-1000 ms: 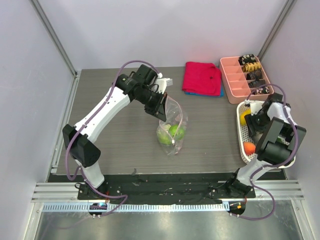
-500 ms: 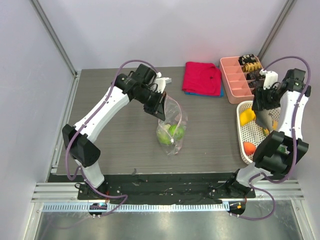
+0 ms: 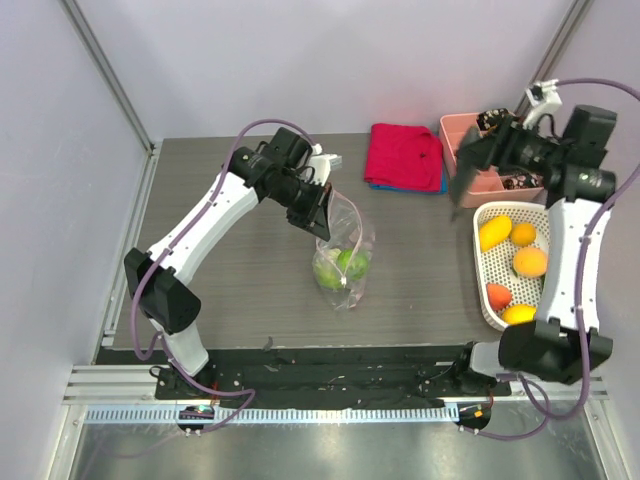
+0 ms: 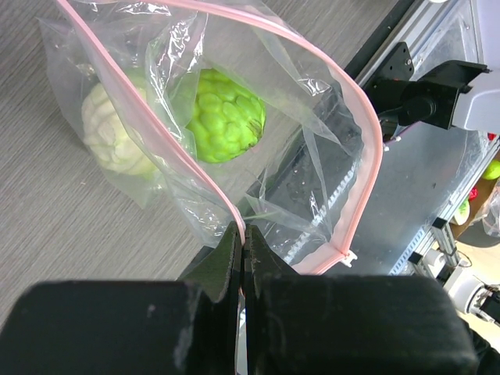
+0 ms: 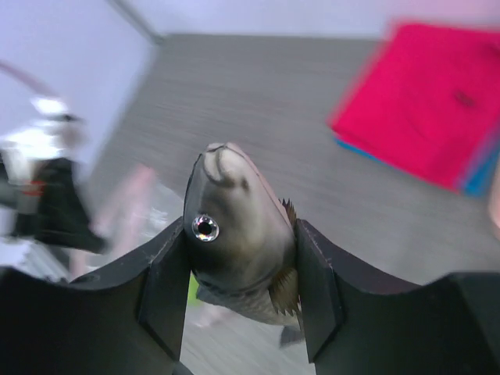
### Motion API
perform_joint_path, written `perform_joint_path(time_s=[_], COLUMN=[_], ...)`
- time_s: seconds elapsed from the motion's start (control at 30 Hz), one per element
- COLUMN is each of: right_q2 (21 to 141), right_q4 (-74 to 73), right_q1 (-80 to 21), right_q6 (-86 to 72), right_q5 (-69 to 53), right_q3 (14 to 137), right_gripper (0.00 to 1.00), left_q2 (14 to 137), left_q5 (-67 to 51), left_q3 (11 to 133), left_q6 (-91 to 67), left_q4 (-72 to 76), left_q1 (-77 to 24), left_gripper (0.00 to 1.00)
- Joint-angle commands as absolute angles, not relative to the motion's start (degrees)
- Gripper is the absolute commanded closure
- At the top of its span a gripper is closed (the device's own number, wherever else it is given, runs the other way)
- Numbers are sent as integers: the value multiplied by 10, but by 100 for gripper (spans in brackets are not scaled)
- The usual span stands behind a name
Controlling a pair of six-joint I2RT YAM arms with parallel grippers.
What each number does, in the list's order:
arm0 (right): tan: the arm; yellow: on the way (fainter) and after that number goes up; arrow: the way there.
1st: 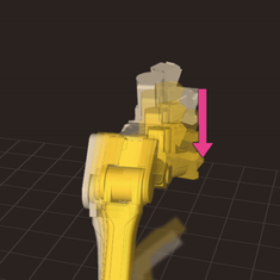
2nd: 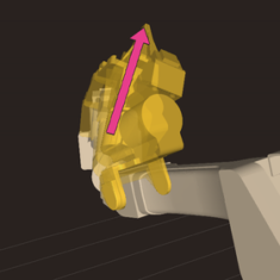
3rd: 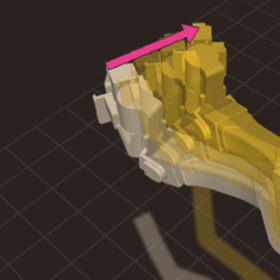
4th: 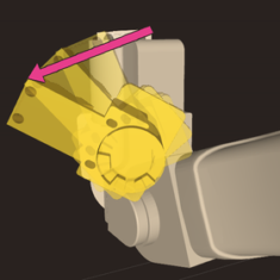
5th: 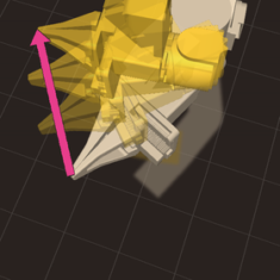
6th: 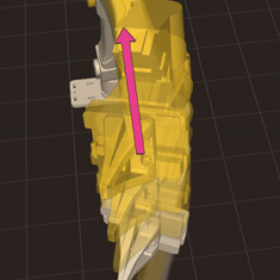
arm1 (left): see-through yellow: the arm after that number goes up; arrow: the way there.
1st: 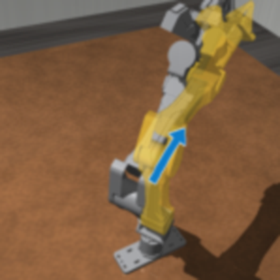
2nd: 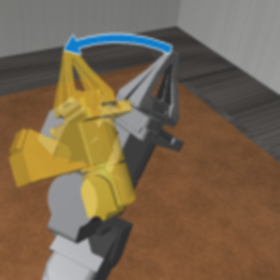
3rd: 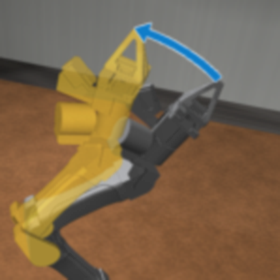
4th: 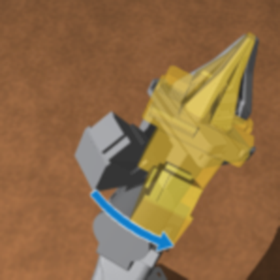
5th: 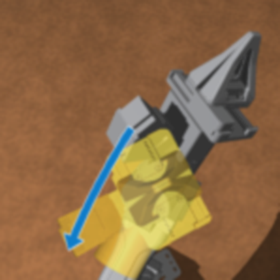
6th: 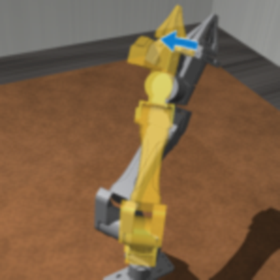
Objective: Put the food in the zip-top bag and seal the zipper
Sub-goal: Place the fake fish in the zipper food storage bag.
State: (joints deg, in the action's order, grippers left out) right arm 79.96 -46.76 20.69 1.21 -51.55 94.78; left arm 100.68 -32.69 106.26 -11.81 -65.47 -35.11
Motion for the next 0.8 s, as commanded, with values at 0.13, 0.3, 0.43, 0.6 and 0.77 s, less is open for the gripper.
perform_joint_path(time_s=[0.13,0.3,0.43,0.6,0.77], right_q2=[712,691,679,675,671], right_q4=[30,112,97,19,-18], right_q1=[-41,-147,-225,-269,-290], right_q6=[-445,-425,-327,-215,-83], right_q5=[-518,-450,-433,-431,-426], right_q3=[876,824,783,767,730], right_gripper=[73,75,77,81,81], left_q2=[1016,1017,1019,1017,1013], left_q5=[-356,-367,-364,-368,-378], left_q3=[1079,1082,1085,1086,1085], left_q6=[-127,-130,-131,-130,-127], left_q4=[-653,-650,-652,-656,-657], left_q1=[-344,-343,-341,-340,-339], left_gripper=[100,100,100,100,100])
